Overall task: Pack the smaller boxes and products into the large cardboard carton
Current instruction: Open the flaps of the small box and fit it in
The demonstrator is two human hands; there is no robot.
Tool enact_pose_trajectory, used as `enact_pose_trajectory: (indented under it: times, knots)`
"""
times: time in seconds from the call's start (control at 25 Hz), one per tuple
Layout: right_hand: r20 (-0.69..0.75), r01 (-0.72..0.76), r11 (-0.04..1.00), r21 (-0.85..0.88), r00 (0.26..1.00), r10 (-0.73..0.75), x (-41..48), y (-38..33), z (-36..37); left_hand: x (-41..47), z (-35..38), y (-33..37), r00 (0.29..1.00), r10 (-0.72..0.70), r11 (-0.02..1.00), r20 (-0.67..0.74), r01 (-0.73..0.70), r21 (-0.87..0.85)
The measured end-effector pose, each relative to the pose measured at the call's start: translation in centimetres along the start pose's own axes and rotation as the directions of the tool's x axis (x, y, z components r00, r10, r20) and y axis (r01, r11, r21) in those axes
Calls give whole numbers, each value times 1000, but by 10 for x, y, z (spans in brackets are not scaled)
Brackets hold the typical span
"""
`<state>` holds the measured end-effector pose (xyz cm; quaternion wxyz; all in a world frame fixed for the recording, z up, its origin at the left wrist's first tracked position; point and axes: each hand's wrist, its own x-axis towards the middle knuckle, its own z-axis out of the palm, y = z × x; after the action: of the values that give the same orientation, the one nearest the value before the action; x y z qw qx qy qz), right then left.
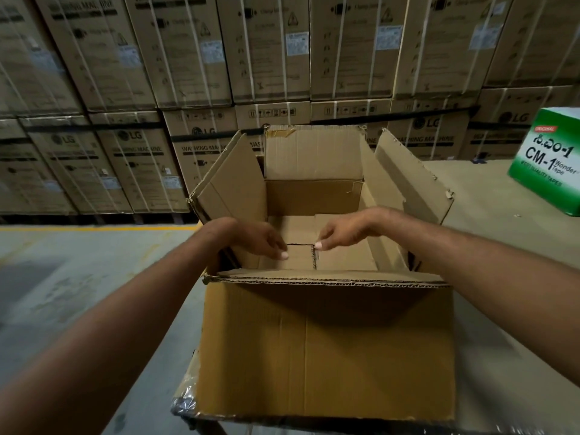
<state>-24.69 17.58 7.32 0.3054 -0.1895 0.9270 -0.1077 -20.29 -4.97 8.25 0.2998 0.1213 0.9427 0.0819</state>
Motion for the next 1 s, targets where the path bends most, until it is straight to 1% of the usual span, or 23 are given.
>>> enact_pose_trajectory:
  times: [0.04, 0.12, 0.16, 0.24, 0.28, 0.32, 0.36, 0.4, 0.44, 0.48, 0.56, 0.6, 0.64, 0.72, 0.76, 0.8, 0.88, 0.96, 1.0]
  knots:
    - [-78, -38, 997, -74, 996, 33, -8, 2, -5, -1, -2, 4, 997, 21, 999, -73, -24, -39]
    - [-257, -208, 944, -255, 956, 141, -24, 13, -13, -4, -7, 9, 977, 14, 998, -214, -26, -52]
    - [-350, -325, 884, -335, 914, 203, -32, 22, -14, -5, -10, 7, 959, -13, 999, -284, 3, -34]
    - [-477, -544, 719, -432, 815, 330, -48, 43, -9, -3, -13, -6, 899, -109, 994, -424, 96, -51]
    - [-507, -603, 651, -461, 781, 364, -54, 52, -4, -3, -13, -15, 863, -171, 985, -475, 149, -84]
    - [-515, -624, 599, -502, 772, 372, -57, 61, 2, -3, -11, -23, 833, -225, 974, -506, 196, -110]
    - [-521, -624, 559, -546, 775, 357, -59, 69, 7, -4, -10, -27, 820, -257, 966, -511, 226, -122]
    - [-531, -614, 540, -576, 783, 325, -59, 74, 11, -3, -8, -27, 824, -265, 964, -501, 235, -123]
    - [-543, -600, 542, -588, 790, 286, -59, 76, 13, -3, -8, -23, 839, -246, 969, -486, 216, -119]
    - [-565, -583, 573, -576, 790, 237, -58, 76, 15, -4, -7, -15, 853, -213, 977, -476, 179, -117]
    - [-631, -541, 663, -517, 765, 133, -63, 69, 16, -5, -8, 8, 862, -140, 989, -487, 93, -119]
    - [-680, -529, 686, -500, 730, 68, -68, 65, 15, -3, -8, 19, 860, -106, 990, -498, 45, -132]
    - [-735, -538, 680, -498, 678, -1, -73, 61, 13, 0, -7, 30, 859, -75, 987, -506, -9, -161]
    - [-828, -584, 663, -468, 552, -98, -85, 58, 11, 5, -3, 53, 858, -17, 962, -513, -126, -241]
    - [-856, -602, 667, -439, 505, -108, -90, 58, 11, 8, 0, 66, 856, 12, 947, -516, -176, -271]
    - [-873, -612, 675, -411, 477, -100, -94, 60, 10, 10, 3, 79, 854, 38, 932, -520, -217, -290]
    - [-891, -621, 696, -361, 450, -61, -101, 67, 12, 15, 11, 106, 855, 86, 904, -512, -283, -320]
    - [-908, -586, 745, -318, 415, -61, -107, 79, 14, 19, 17, 134, 853, 111, 885, -509, -318, -340]
    - [-922, -549, 780, -302, 377, -91, -109, 86, 16, 22, 20, 146, 849, 110, 879, -517, -326, -349]
